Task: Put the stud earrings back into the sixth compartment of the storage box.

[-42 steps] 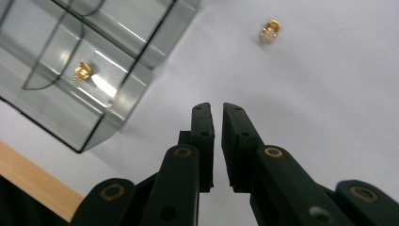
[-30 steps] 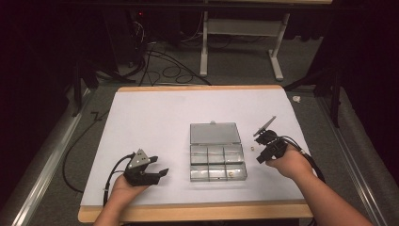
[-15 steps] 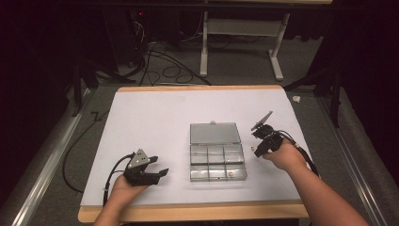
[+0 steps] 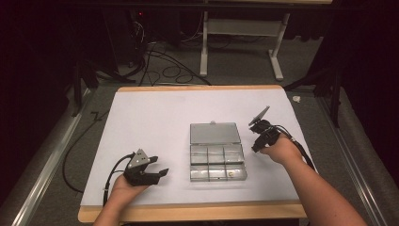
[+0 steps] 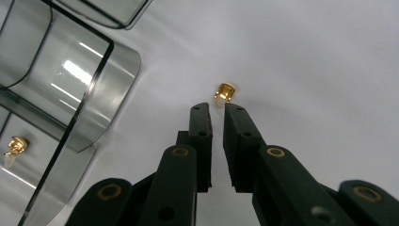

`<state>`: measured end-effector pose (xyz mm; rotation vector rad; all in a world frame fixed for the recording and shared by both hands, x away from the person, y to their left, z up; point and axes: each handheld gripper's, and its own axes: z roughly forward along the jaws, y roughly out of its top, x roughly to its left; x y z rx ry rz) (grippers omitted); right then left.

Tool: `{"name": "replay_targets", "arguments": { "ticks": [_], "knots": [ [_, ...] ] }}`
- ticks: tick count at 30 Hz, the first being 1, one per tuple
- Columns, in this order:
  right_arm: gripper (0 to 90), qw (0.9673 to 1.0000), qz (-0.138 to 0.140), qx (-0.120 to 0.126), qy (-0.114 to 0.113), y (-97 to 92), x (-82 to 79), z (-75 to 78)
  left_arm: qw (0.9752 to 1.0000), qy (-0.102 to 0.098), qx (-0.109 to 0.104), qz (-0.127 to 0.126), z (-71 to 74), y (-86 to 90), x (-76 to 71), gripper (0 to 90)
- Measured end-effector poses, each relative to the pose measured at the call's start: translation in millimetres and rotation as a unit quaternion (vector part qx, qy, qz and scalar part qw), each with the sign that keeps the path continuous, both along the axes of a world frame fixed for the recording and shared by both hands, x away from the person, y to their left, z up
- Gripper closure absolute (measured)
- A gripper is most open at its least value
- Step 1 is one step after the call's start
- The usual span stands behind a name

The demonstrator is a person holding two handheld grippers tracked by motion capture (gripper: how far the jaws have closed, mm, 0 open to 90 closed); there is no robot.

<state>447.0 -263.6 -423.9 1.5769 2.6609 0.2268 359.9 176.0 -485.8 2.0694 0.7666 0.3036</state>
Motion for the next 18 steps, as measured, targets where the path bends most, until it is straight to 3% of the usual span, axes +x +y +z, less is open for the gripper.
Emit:
{"name": "replay_targets", "arguments": {
  "ticks": [7, 8, 18],
  "knots": [
    [83.3, 0.9999, -0.010, 0.001, 0.003, 2.5, 8.9, -1.0, 1.0000, 0.000, -0.002, -0.001, 0.0, 0.4, 0.2, 32.3],
    [83.4, 1.0000, -0.002, -0.001, 0.002, 2.3, 11.1, -2.6, 1.0000, 0.000, -0.002, -0.001, 0.0, 0.5, 0.2, 32.2],
    [89.0, 0.9999, 0.002, -0.007, 0.009, 5.2, 9.1, -3.0, 1.0000, 0.001, -0.001, -0.001, 0.1, 0.5, 0.3, 32.2]
  ]
}}
